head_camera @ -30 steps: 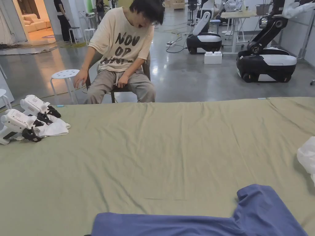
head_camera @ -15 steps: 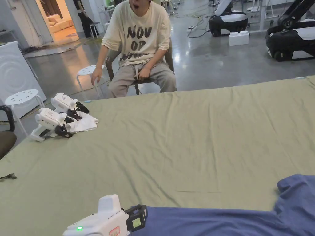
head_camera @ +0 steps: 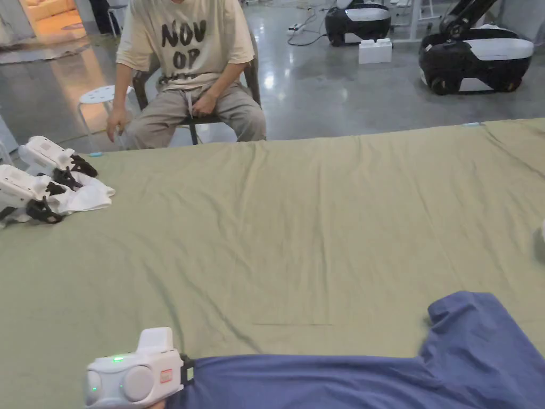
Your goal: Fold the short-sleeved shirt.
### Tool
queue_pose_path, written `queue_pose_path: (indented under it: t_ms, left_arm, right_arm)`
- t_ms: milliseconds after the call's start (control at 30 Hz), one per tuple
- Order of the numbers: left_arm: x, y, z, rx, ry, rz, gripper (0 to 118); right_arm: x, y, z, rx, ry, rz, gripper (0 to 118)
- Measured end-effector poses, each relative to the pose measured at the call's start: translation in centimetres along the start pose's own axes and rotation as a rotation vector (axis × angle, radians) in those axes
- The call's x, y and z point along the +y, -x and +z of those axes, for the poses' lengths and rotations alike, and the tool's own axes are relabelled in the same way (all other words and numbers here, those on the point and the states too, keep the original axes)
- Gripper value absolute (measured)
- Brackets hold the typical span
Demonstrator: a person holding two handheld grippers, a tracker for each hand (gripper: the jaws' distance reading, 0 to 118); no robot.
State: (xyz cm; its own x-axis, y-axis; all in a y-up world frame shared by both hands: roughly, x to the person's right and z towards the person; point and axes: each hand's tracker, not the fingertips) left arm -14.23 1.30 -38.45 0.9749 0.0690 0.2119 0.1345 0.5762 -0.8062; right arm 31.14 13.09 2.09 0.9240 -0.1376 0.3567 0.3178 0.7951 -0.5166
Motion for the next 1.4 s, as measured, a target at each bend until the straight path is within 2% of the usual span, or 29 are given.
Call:
queue_pose_path:
  t_ms: [33,67,200,300,400,433,467,500,533,567,600,633,733,833,933,1033,1167,1267,1400]
  left_arm:
    - [0.1,-0.1,-0.2,0.010,0.012,0.019,4]
    - [0.1,-0.4,-0.4,0.018,0.017,0.019,4]
    - [0.5,-1.4,-0.4,0.052,0.054,-0.081,4]
    - [0.7,-2.1,0.2,0.054,0.069,-0.092,4]
    - [0.5,-2.5,0.6,0.055,0.071,-0.092,5]
    - [0.2,-2.6,0.7,0.058,0.066,-0.098,5]
    - [0.0,-2.8,0.8,0.060,0.059,-0.106,5]
    - [-0.2,-2.9,0.9,0.063,0.055,-0.111,5]
    - [0.1,-2.4,0.4,0.066,0.051,-0.115,5]
    - [0.1,-2.5,0.4,0.071,0.048,-0.119,5]
    - [0.1,-2.6,0.4,0.074,0.048,-0.122,5]
    - [0.2,-2.7,0.4,0.077,0.052,-0.127,4]
    - [1.3,-1.3,1.3,0.032,0.061,-0.111,0]
    - [1.3,0.9,6.6,-0.086,-0.091,-0.003,0]
    - [-1.9,2.8,12.7,-0.168,-0.144,0.058,0]
    - [-6.7,4.7,16.7,-0.196,-0.127,0.065,0]
    - [-12.9,5.3,19.3,-0.210,-0.044,0.079,0]
    - [-15.6,4.7,19.2,-0.183,0.001,0.027,0]
    - [-17.4,5.6,17.4,-0.180,0.029,0.033,0]
  right_arm:
    - [1.2,-0.3,-1.7,0.022,0.021,-0.018,13]
    - [2.4,-0.6,-3.7,0.037,0.052,-0.035,37]
    - [6.2,-2.5,-13.7,0.056,0.208,-0.070,73]
    - [7.9,-3.1,-20.6,-0.043,0.301,-0.037,72]
    - [8.2,-4.0,-26.2,-0.152,0.387,0.030,72]
    - [8.0,-4.2,-27.4,-0.204,0.434,0.061,68]
    - [7.3,-4.4,-28.2,-0.248,0.479,0.070,56]
    - [6.9,-4.6,-27.9,-0.204,0.459,0.044,51]
    - [7.1,-4.2,-26.7,-0.197,0.401,0.039,36]
    - [7.0,-3.8,-25.9,-0.179,0.387,0.053,6]
    - [6.9,-3.7,-25.5,-0.159,0.391,0.087,0]
    - [6.9,-3.6,-25.6,-0.179,0.396,0.090,0]
    - [7.7,-4.5,-24.4,-0.127,0.375,0.069,0]
    - [8.1,-5.5,-18.8,-0.025,0.226,0.002,0]
    - [6.7,-5.1,-11.1,0.005,0.178,0.015,0]
    - [3.1,-5.6,-5.6,0.007,0.174,0.021,0]
    - [-2.0,-6.1,-1.2,0.006,0.203,-0.026,0]
    - [-4.2,-6.1,-0.4,-0.017,0.240,-0.023,0]
    - [-5.6,-6.0,-0.9,-0.034,0.275,-0.016,0]
